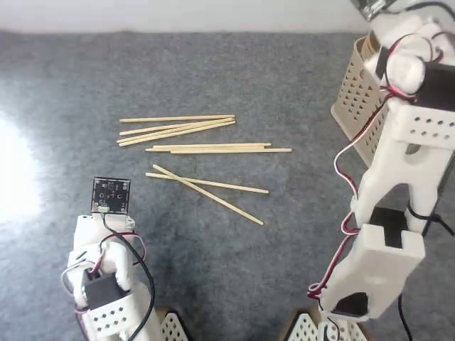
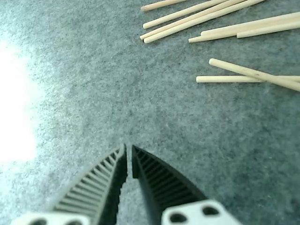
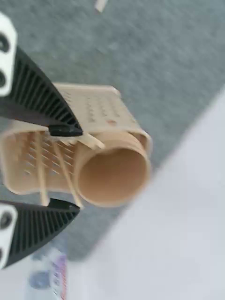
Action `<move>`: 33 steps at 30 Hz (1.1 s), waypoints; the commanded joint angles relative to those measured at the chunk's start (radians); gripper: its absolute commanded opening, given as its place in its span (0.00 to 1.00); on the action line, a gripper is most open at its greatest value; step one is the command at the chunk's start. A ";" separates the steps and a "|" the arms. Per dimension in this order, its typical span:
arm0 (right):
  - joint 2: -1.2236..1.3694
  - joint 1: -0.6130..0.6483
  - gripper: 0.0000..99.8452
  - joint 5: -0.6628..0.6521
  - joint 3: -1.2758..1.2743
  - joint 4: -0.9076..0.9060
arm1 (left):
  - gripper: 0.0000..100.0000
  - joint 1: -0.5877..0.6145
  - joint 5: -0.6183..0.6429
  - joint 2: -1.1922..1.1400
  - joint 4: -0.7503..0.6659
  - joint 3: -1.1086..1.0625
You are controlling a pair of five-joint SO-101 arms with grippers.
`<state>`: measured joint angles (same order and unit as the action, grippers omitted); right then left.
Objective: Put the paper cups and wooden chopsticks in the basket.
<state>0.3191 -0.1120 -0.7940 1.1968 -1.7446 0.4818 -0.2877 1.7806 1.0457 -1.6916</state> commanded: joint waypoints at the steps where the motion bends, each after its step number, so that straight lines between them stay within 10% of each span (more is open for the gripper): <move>1: -0.051 -0.076 0.19 0.035 -0.025 -0.048 | 0.01 -0.006 -0.011 0.008 -0.015 0.007; 33: 0.031 -0.081 0.01 -0.009 -0.539 0.153 | 0.01 -0.006 -0.011 0.008 -0.015 0.007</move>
<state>0.3514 -0.2302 -0.7956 0.6490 -1.5482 0.4818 -0.2877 1.7806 1.0441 -1.6916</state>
